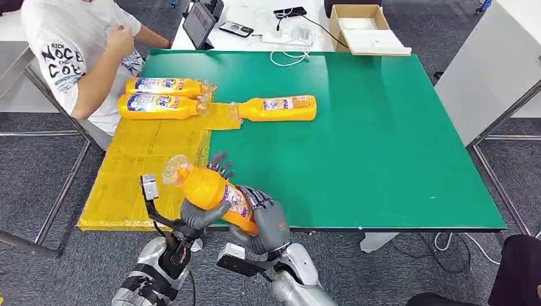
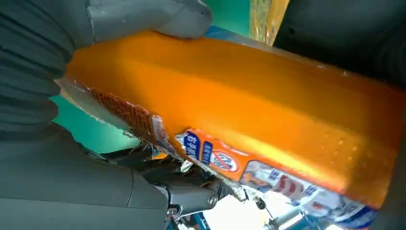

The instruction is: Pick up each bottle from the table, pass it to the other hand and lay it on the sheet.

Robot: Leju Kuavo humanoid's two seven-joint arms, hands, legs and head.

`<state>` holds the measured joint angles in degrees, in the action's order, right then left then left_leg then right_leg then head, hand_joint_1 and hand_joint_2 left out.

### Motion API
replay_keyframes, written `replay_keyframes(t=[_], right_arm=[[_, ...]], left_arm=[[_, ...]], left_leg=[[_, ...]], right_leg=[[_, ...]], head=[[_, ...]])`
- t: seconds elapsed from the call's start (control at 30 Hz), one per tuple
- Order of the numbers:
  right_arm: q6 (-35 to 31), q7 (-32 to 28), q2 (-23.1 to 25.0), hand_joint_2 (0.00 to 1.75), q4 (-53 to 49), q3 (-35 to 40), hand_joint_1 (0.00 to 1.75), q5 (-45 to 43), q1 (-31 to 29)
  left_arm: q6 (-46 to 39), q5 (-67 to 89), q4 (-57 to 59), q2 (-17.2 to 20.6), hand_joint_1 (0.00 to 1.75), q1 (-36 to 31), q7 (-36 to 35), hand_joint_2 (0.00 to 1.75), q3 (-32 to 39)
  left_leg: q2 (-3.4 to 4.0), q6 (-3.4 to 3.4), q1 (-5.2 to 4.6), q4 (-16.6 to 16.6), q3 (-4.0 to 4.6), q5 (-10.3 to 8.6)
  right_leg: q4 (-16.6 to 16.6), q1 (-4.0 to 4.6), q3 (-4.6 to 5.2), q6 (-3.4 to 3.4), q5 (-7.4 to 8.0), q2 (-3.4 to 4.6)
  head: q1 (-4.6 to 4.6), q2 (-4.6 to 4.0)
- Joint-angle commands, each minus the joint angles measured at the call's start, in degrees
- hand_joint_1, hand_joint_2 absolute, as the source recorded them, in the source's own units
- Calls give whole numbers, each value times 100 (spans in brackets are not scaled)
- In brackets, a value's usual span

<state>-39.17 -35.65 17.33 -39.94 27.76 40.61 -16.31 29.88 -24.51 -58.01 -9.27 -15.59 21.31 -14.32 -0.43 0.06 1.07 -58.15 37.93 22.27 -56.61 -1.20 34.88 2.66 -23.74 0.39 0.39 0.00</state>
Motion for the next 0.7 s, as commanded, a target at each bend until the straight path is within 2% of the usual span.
replay_keyframes(t=[0.03, 0.3, 0.37, 0.4, 0.43, 0.7], right_arm=[[-25, 32, -38, 175, 601, 374, 175, -135, -68], [-71, 26, -54, 175, 551, 334, 175, -166, -62], [-83, 30, -52, 175, 431, 199, 175, -127, -24], [-83, 54, -48, 175, 370, 112, 143, -29, -3], [-83, 41, -39, 175, 348, 62, 119, -4, 5], [-83, 49, -37, 175, 325, 25, 119, 38, 7]], left_arm=[[-487, 505, 215, -122, 175, -502, 128, 175, -365], [-444, 393, 155, -148, 175, -477, 100, 175, -270], [-404, 249, 80, -208, 175, -430, 111, 175, -175], [-416, 188, 14, -231, 175, -403, 77, 175, -138], [-430, 159, -29, -241, 175, -387, 64, 175, -120], [-438, 131, -62, -247, 175, -378, 53, 175, -103]], left_leg=[[-24, 5, 5, -3, -27, 10], [-13, 2, 3, 1, -7, 2], [-17, 5, 4, -4, -25, 11], [-17, 7, 5, -4, -44, 19], [-18, 5, 4, -4, -18, 8], [-13, 6, 3, -3, -27, 12]], right_leg=[[1, 9, -39, -15, -18, -32], [2, 5, -13, -7, -5, -16], [0, 8, -34, -13, -16, -23], [1, 10, -54, -19, -23, -26], [0, 8, -28, -11, -13, -23], [0, 7, -37, -13, -17, -25]], head=[[0, 0], [0, 0], [0, 0], [0, 0], [0, 0], [2, 0]])
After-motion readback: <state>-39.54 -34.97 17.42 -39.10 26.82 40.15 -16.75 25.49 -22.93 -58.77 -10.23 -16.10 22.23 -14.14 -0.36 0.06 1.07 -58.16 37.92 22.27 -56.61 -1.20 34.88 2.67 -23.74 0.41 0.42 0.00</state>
